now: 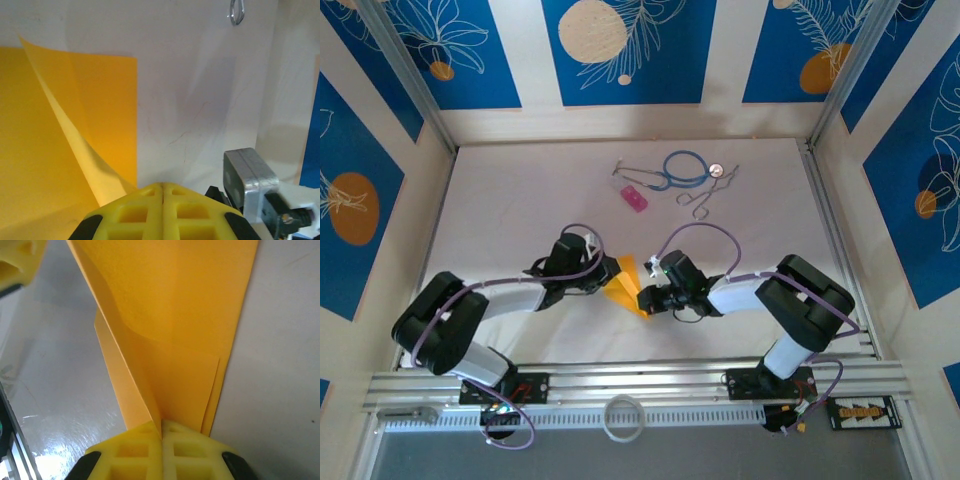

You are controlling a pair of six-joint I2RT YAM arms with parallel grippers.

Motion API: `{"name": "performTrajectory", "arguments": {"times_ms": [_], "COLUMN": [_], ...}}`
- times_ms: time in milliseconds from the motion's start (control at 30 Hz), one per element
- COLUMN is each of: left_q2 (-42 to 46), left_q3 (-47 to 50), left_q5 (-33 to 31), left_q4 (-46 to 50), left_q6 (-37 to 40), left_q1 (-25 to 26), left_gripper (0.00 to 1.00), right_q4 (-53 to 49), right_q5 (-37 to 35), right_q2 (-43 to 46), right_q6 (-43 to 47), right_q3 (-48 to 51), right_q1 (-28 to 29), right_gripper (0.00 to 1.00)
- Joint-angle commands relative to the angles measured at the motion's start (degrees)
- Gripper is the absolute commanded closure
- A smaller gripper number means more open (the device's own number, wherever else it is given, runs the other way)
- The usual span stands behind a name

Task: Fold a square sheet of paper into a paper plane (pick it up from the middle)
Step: Fourth fold the wing at the center of the table.

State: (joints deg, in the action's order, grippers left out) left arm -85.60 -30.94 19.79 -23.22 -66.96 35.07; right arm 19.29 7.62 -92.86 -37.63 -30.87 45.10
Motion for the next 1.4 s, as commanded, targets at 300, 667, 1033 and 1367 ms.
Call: {"name": "performTrajectory", "arguments": {"times_ms": [300,667,1033,1367], "left_q2": [5.4,-3.8,-8.1,-10.7], "left_q3": [3.2,-1.0,-4.7,-5.1], "left_q5": [-6.9,-0.4,-0.5,-0.1], "left_q4": [1.5,-1.0,-0.6,-2.2], "left_q6": [0.3,0.3,0.8,0.9], "left_q1": [3.0,3.8,3.9,3.9], "left_gripper": [1.00,1.00,1.00,1.00], "right_q4": [-1.0,0.9,1.4,1.8], "right_q5": [0.7,1.4,1.8,1.5], "right_q2": [-0.3,0.0,-0.2,-0.2], "right_q6": [-2.1,-2.9,-3.2,-3.9], "right_q3": [2.3,3.3,3.6,4.1], "right_q1": [-1.4,-1.8,-1.9,-1.9], "right_gripper": [0.99,0.99,0.99,0.99]}}
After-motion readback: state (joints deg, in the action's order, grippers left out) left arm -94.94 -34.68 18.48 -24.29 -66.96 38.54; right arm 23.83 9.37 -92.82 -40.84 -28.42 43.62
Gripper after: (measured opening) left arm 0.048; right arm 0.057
